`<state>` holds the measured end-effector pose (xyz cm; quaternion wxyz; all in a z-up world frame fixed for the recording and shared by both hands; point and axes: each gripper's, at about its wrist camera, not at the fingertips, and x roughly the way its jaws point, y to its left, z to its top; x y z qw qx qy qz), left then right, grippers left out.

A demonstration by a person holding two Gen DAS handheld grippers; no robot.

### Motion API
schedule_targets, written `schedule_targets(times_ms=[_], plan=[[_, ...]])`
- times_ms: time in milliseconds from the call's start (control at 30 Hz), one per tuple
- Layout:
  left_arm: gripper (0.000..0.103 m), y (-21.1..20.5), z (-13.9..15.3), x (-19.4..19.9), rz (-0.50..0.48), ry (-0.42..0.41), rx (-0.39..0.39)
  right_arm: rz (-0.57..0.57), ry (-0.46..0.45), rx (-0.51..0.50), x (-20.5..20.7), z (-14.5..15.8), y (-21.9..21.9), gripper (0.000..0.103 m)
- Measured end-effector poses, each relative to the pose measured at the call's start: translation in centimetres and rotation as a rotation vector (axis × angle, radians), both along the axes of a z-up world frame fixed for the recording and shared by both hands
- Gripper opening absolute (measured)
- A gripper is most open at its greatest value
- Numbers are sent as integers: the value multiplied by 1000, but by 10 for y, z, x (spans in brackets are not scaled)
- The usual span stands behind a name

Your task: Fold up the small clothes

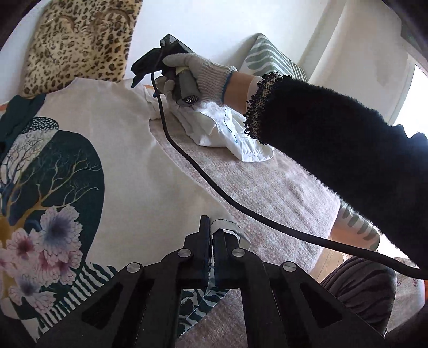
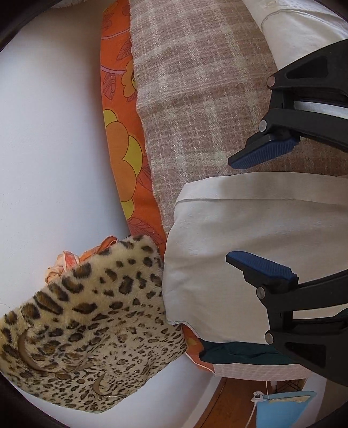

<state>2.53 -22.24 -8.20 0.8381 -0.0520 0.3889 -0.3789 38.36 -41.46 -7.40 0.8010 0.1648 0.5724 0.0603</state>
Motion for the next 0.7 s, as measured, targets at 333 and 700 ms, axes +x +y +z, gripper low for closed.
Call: schedule_targets(times_ms=[333,700], plan=[[0,17,-1,-2,20,21,-50,63,-24,-69,1,0,23,3],[0,70,0,-7,112,19,-97,150,-109,-187,9,49,87,1]])
